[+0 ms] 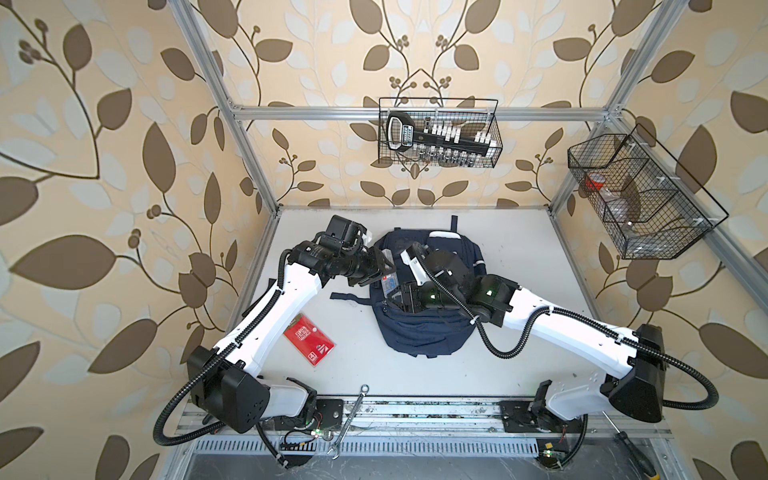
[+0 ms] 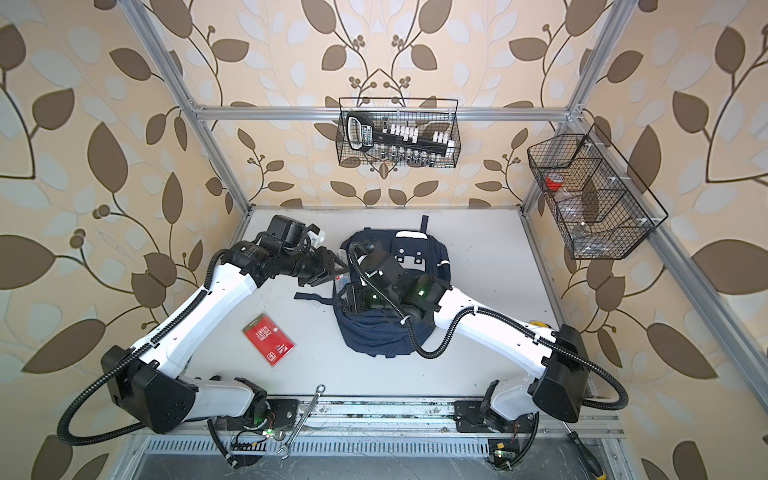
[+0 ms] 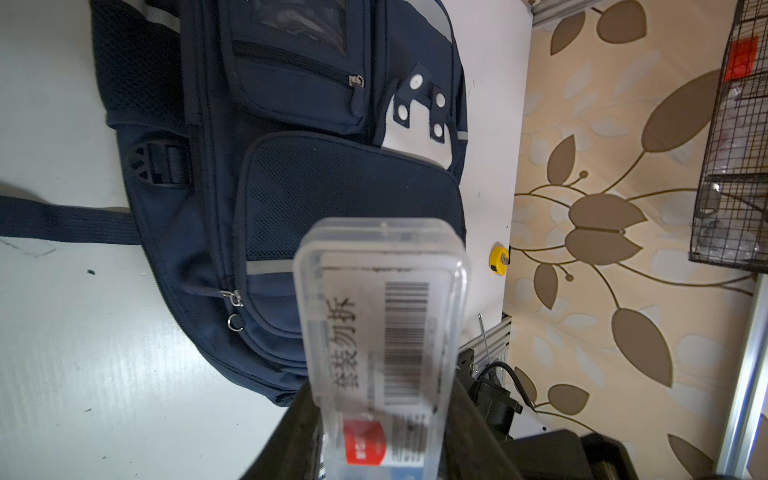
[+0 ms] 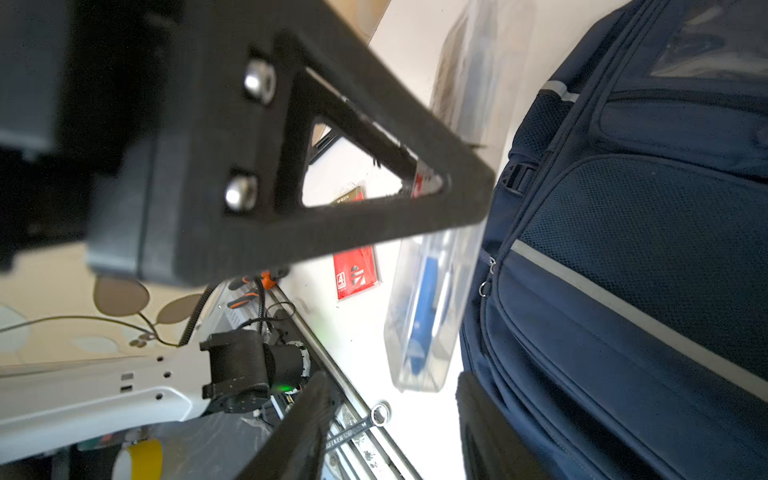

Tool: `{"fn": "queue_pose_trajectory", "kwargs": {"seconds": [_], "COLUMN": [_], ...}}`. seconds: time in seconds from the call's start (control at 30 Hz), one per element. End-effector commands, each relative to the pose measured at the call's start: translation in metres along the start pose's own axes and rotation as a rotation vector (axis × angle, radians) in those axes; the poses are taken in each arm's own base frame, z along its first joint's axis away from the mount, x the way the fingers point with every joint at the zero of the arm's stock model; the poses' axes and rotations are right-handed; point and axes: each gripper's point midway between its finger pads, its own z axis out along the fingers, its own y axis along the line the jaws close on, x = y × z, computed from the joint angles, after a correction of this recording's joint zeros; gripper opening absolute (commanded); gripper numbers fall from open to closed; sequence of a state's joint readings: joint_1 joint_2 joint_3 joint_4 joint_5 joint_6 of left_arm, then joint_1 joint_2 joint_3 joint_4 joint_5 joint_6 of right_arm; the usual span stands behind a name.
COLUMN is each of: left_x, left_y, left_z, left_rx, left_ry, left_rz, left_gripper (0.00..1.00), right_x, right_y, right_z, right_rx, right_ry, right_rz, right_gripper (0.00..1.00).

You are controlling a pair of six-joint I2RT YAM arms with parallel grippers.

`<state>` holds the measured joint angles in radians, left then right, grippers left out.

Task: Pack the student bag
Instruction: 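Carry the box over the backpack toward the right gripper while the right gripper approaches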

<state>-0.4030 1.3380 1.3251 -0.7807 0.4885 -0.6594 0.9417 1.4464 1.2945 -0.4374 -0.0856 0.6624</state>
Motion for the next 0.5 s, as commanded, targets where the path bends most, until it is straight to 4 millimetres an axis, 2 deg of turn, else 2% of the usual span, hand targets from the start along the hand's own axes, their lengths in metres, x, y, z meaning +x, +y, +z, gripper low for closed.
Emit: {"fn": "queue_pose_trajectory", "kwargs": {"seconds": [0.0,0.23,0.33,0.4,0.47], "left_x": [0.0007,0.0016,0.0024,0.0006,-0.0029], "left_y": [-0.0223,-0.0255,-0.0273,-0.0277,-0.0274], "left_z": [-0.0179,-0.0191,-0.0189,-0.0203,-0.0225], "left_rx": [0.072,0.087,0.097,0.096,0.088], "left_ry": [-0.036,-0.037,-0.033,-0.043,-0.066], "left_rz": [0.077,0.087,0.091,0.094,0.090], "left_gripper": [0.35,0.35,0.36,0.46,0.61], "right_x": [-0.0149,-0.0165,-0.0169,-0.0172,-0.0194], "right_y": [-0.0005,-0.0074,-0.0074,-0.0030,-0.0017], "right_z": [0.0000,0.0043,0.0044,0.0025,-0.0014], "right_rx": [0.008,0.013,0.003,-0.028,-0.045], "right_ry": [-0.028,-0.020,-0.021,-0.024,-0.041], "right_rz": [0.026,0.058,0.067,0.069,0.077], "right_gripper": [0.39,0.26,0.12,0.02,0.00]}}
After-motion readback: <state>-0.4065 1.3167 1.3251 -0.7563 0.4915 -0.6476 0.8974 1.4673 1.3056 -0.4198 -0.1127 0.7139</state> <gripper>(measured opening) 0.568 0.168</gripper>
